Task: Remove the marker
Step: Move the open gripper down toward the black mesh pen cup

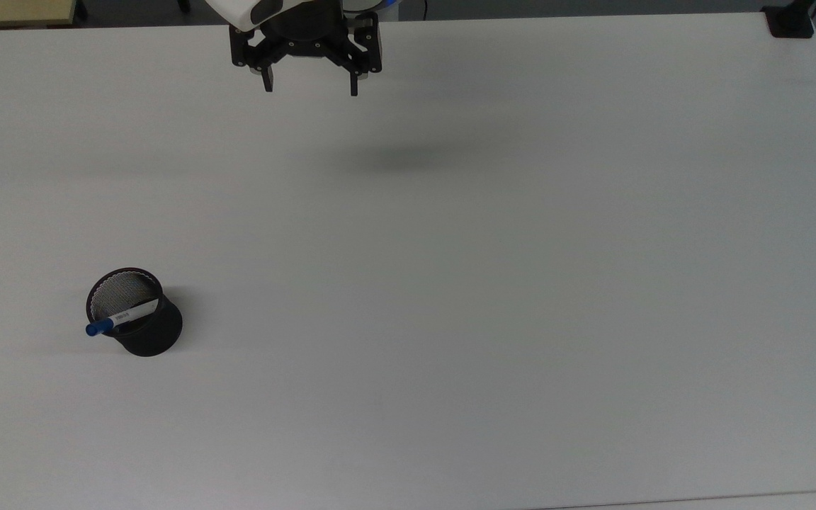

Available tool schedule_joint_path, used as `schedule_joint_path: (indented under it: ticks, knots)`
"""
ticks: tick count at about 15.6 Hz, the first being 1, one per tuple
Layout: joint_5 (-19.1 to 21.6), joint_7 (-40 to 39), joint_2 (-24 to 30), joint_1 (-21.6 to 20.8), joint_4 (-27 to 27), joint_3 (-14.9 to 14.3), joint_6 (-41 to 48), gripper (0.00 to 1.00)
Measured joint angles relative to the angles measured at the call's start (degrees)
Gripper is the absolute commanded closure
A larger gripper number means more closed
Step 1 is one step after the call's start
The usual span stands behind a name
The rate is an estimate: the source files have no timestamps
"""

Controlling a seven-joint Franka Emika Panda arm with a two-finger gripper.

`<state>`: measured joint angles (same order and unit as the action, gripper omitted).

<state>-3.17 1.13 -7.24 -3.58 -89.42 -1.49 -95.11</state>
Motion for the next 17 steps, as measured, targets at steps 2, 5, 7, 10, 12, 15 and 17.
schedule_joint_path:
  ticks: [2,5,7,10,12,15,17]
  knots:
    - [0.0,0.0,0.0,0.0,-0.1,0.0,-0.1,0.00]
    - [0.0,0.0,0.0,0.2,-0.1,0.0,-0.2,0.00]
    - [0.0,0.0,0.0,0.2,-0.1,0.0,-0.2,0.00]
    - [0.0,0.0,0.0,0.2,-0.1,0.0,-0.3,0.00]
    - [0.0,0.0,0.0,0.2,-0.1,0.0,-0.3,0.00]
    - [0.0,0.0,-0.1,0.4,-0.1,-0.1,-2.7,0.00]
    - [0.0,0.0,-0.5,1.0,-0.1,-0.3,-4.7,0.00]
